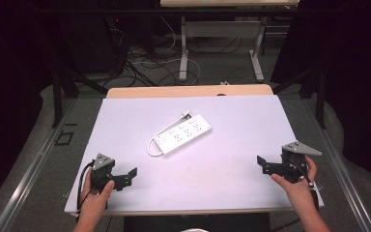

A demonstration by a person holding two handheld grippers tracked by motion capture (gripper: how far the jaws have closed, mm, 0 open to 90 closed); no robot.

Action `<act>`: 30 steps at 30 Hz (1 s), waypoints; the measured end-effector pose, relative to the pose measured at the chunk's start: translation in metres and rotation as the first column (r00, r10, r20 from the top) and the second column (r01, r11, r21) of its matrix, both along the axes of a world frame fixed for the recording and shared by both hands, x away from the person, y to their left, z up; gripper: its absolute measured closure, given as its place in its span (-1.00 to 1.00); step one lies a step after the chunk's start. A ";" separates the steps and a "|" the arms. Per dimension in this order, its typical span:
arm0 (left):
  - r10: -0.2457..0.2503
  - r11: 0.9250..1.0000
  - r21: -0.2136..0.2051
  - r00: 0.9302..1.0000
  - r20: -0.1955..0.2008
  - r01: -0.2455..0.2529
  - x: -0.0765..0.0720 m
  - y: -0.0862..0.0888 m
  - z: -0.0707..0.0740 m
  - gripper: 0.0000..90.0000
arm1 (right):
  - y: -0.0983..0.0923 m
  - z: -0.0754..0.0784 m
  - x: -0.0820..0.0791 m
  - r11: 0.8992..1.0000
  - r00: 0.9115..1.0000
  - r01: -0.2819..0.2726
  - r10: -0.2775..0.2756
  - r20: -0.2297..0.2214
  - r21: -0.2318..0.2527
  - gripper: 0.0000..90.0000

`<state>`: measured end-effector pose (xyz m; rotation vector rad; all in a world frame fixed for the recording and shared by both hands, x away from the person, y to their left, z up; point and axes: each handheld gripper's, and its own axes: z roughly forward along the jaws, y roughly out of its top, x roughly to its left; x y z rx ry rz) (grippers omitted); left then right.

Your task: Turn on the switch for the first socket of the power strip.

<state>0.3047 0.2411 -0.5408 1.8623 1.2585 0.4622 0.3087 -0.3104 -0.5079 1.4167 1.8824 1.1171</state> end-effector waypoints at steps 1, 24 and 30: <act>0.007 1.000 -0.006 1.000 -0.002 -0.007 0.000 -0.001 0.000 -0.89 | 0.000 0.000 0.000 1.000 1.000 0.000 0.000 0.000 0.000 -1.00; -0.021 1.000 0.007 0.999 0.038 0.021 -0.005 -0.010 0.006 -0.99 | 0.003 -0.016 -0.005 1.000 0.998 0.003 -0.001 0.057 -0.031 -1.00; -0.018 1.000 0.018 0.999 0.045 0.017 -0.004 -0.013 0.007 -0.99 | 0.002 -0.018 -0.004 1.000 0.999 0.008 -0.007 0.042 -0.024 -1.00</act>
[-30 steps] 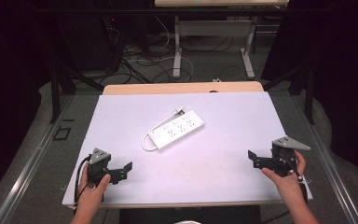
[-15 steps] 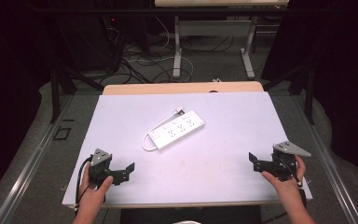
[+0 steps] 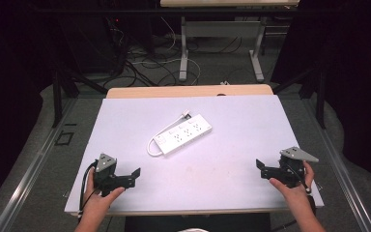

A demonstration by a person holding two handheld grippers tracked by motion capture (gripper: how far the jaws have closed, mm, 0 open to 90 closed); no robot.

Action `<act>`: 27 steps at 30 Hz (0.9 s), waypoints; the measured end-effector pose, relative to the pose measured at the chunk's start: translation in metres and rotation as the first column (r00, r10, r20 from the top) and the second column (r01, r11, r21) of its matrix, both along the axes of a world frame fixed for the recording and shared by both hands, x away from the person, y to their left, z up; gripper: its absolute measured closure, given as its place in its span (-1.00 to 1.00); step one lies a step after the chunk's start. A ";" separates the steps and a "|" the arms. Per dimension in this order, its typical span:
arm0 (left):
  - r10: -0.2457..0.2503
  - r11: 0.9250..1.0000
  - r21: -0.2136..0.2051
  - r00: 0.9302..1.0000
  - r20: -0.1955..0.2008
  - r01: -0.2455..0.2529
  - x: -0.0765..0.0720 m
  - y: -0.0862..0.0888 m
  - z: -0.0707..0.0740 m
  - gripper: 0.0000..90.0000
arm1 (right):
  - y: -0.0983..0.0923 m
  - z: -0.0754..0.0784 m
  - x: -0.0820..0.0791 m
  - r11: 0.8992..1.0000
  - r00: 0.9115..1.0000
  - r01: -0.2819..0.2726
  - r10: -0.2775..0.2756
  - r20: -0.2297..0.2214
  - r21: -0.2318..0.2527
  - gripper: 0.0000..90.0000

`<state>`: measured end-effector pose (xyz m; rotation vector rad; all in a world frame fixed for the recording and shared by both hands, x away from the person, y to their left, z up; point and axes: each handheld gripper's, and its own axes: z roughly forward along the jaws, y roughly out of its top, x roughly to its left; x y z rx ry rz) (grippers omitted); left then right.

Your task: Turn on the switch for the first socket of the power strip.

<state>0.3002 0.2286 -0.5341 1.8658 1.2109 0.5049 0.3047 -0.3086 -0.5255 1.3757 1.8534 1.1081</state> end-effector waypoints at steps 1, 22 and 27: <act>0.001 1.000 -0.003 1.000 0.002 -0.001 0.000 -0.001 0.000 -0.99 | -0.001 0.000 0.000 1.000 1.000 -0.002 0.002 -0.001 -0.001 -1.00; -0.081 0.996 0.045 0.996 -0.029 0.082 0.001 -0.031 -0.003 -0.98 | 0.001 -0.003 0.003 1.000 1.000 -0.011 0.011 -0.002 -0.008 -1.00; -0.081 0.996 0.038 0.996 -0.039 0.083 0.003 -0.037 -0.003 -0.94 | 0.001 -0.003 0.003 1.000 1.000 -0.015 0.014 -0.006 -0.009 -1.00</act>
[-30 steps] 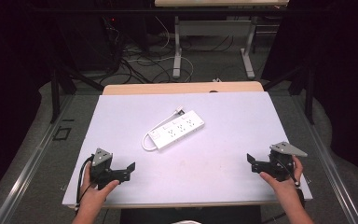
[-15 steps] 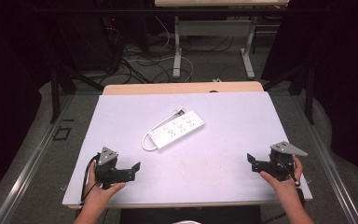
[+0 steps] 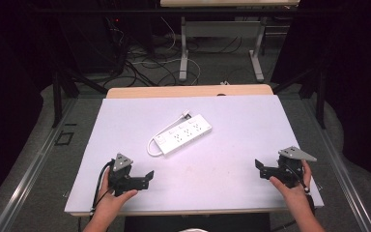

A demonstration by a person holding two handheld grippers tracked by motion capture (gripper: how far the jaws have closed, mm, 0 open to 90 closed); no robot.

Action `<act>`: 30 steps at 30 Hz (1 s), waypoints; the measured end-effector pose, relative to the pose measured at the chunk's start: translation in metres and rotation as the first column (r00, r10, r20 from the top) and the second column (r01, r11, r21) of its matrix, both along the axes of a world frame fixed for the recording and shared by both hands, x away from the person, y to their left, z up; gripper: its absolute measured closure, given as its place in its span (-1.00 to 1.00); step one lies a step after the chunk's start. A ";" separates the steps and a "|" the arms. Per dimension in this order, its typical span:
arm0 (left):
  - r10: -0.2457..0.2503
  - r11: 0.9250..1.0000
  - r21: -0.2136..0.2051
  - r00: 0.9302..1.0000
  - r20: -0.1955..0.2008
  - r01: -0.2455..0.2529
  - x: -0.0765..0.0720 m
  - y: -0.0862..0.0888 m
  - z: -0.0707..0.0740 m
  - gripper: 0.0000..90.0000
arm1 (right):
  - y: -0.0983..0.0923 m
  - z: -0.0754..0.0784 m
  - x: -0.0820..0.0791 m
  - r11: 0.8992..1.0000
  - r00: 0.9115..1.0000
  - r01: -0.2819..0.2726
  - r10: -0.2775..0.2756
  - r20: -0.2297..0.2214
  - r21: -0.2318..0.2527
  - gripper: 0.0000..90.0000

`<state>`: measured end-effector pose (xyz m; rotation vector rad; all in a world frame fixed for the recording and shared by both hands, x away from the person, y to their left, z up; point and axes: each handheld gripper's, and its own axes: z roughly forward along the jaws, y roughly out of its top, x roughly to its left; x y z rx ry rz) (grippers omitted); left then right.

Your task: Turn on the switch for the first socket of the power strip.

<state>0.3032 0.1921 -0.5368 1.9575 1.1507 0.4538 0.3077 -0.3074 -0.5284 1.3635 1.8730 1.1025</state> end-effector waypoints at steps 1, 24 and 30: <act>0.003 1.000 -0.012 1.000 -0.003 -0.003 0.001 -0.002 0.000 -0.94 | 0.000 0.000 0.000 1.000 1.000 0.000 0.000 0.000 0.000 -1.00; -0.080 0.996 0.040 0.996 -0.029 0.081 0.014 -0.033 0.018 -0.76 | 0.003 -0.003 0.001 1.000 1.000 -0.011 0.011 -0.005 -0.011 -1.00; -0.088 0.994 0.054 0.996 -0.034 0.090 0.018 -0.036 0.026 -0.68 | 0.002 -0.003 0.001 1.000 1.000 -0.001 0.001 -0.010 0.000 -1.00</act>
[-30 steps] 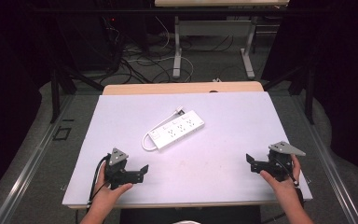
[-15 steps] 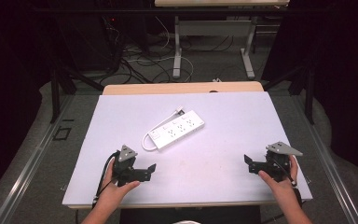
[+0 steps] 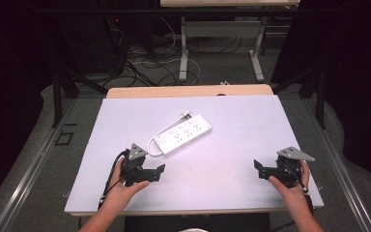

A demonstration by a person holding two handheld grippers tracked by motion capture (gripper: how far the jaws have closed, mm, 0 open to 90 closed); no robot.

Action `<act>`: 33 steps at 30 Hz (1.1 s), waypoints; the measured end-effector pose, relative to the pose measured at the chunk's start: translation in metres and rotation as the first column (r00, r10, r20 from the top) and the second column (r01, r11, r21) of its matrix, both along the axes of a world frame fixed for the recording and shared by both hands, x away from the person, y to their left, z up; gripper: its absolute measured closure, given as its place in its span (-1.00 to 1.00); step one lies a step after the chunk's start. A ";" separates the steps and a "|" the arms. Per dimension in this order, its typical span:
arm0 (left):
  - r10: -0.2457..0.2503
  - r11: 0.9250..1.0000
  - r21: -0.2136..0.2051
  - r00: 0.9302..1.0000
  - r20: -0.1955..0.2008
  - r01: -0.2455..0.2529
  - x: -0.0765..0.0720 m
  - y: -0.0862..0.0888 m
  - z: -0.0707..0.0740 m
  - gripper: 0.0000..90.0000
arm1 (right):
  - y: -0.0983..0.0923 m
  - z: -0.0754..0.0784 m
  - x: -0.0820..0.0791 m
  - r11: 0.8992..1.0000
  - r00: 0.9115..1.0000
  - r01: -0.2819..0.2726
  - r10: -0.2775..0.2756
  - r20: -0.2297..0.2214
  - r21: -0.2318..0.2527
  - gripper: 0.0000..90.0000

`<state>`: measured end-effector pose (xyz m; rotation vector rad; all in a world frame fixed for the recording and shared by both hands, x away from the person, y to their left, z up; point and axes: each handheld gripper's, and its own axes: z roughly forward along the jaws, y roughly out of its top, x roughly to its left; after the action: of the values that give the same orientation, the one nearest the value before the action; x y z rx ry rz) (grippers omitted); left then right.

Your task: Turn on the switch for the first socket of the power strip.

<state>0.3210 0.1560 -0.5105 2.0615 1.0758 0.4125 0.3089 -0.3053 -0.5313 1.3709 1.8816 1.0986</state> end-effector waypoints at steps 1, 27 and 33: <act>0.000 1.000 0.000 1.000 -0.003 0.000 0.001 0.000 0.002 -0.68 | 0.000 0.000 0.000 1.000 1.000 0.000 0.000 0.000 0.000 -1.00; -0.009 0.999 0.046 1.000 -0.021 0.010 0.012 -0.005 0.024 -0.65 | 0.000 -0.001 0.000 1.000 1.000 0.000 0.000 -0.008 0.005 -1.00; -0.002 0.999 0.045 0.999 -0.033 0.004 0.014 -0.005 0.030 -0.65 | 0.000 -0.001 0.000 1.000 1.000 0.001 -0.001 -0.009 0.008 -1.00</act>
<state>0.3353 0.1511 -0.4801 2.1158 1.0923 0.4056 0.3088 -0.3056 -0.5318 1.3829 1.8844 1.1027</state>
